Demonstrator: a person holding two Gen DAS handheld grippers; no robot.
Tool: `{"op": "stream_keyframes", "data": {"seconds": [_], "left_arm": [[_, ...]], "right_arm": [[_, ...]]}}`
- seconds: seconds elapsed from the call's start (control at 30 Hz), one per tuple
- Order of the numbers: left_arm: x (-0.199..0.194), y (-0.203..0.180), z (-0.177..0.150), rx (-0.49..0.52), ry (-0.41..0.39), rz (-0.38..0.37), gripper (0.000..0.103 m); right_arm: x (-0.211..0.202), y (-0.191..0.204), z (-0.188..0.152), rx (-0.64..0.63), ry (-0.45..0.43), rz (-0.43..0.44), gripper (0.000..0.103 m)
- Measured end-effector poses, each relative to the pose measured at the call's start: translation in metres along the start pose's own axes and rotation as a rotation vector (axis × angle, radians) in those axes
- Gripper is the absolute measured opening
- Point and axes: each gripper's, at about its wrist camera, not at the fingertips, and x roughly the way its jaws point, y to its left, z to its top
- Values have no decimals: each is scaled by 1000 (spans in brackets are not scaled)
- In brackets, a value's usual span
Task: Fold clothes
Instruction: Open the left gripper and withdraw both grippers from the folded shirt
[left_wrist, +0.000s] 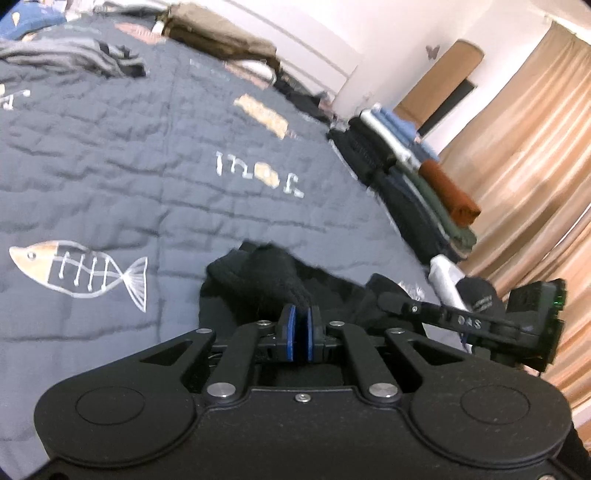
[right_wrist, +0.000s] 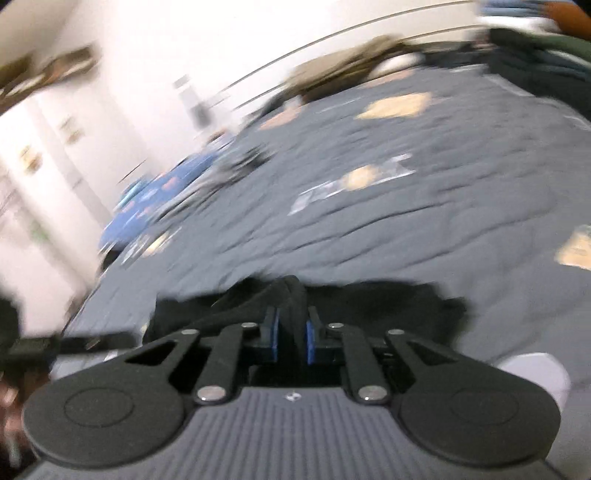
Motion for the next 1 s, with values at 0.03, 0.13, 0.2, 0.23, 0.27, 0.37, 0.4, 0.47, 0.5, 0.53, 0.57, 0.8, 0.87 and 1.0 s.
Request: {"op": "stream_keyframes", "data": {"seconds": [0.03,0.13,0.2,0.23,0.27,0.37,0.4,0.47,0.5,0.53,0.57,0.8,0.87,1.0], "left_arm": [[-1,1,1,-9,-10,-3,6],[-2,2,3,-21,-19,1,6],[1,1,3,-12,-7,15,6],[3,1,2,-8,2,20,6],[4,1,1,-4,8,25,6],[7,0,0,13,24,37,6],[8,0,-1,19,28,41,6],[10,0,-3,31,39,52,6],[10,0,-4,36,44,55,6],[11,0,-5,41,47,58,6],[11,0,-5,43,49,60,6],[12,2,-4,28,45,64,6],[12,2,-4,31,47,66,6],[13,2,-5,35,53,59,6]], "right_arm": [[0,-8,1,34,-6,-30,13],[3,-28,-1,109,35,-122,13],[3,-31,-5,106,83,-152,13],[0,-31,-6,100,98,-157,13],[-5,-31,-5,95,99,-145,14],[-21,-29,-3,80,100,-109,16],[-24,-28,-1,57,95,-96,18],[-28,-30,3,18,81,-121,21],[-30,-31,5,-1,74,-134,25],[-31,-34,8,1,67,-138,27],[-35,-30,10,-25,50,-123,30],[-30,30,19,-320,-44,33,57],[-14,50,21,-376,-18,63,58],[24,80,14,-465,58,105,60]]}}
